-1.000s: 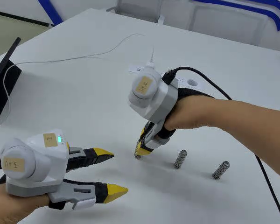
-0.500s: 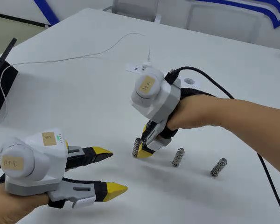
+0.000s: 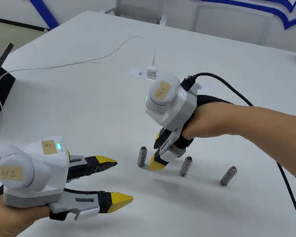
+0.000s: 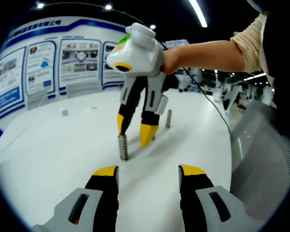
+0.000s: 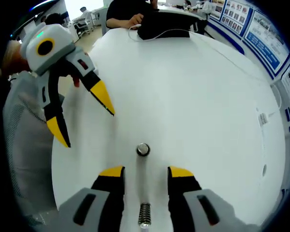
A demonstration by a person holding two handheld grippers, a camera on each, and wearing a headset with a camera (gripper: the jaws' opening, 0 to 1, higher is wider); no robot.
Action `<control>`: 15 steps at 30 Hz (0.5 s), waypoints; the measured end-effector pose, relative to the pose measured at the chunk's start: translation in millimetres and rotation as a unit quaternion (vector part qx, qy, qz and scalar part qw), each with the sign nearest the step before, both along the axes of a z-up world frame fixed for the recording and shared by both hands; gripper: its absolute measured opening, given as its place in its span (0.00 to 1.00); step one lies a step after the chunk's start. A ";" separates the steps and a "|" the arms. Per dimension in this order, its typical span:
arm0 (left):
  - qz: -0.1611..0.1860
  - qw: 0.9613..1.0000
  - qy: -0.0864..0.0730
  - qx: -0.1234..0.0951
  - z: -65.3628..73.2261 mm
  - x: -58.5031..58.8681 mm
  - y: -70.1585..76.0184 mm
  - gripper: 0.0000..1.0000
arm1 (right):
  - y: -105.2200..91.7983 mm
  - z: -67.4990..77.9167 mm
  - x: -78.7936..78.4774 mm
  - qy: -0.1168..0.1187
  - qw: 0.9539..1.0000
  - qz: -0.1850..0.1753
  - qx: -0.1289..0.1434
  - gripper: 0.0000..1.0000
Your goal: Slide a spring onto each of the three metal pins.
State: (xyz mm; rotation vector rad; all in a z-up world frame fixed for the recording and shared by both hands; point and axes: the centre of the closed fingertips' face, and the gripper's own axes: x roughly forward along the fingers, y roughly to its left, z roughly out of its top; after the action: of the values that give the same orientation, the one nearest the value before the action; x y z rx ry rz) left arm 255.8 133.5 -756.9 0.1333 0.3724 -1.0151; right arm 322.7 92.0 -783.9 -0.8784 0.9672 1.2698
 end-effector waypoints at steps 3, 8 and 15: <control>0.000 1.000 0.001 0.001 -0.2 0.0 0.2 0.50 | -3.7 -0.1 -0.2 0.000 1.000 -0.005 0.002 0.37; 0.001 1.000 0.001 0.002 -0.4 1.5 1.8 0.51 | -9.4 0.7 -0.2 0.000 1.000 -0.012 0.005 0.39; 0.004 1.000 0.004 0.001 -0.9 2.8 2.3 0.51 | -19.9 2.5 0.8 -0.001 1.000 -0.026 0.012 0.40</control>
State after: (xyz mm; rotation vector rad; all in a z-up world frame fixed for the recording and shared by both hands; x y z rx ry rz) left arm 258.6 135.7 -757.8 0.1296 0.3811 -1.0083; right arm 323.5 72.1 -781.4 -0.8305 0.9646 1.2347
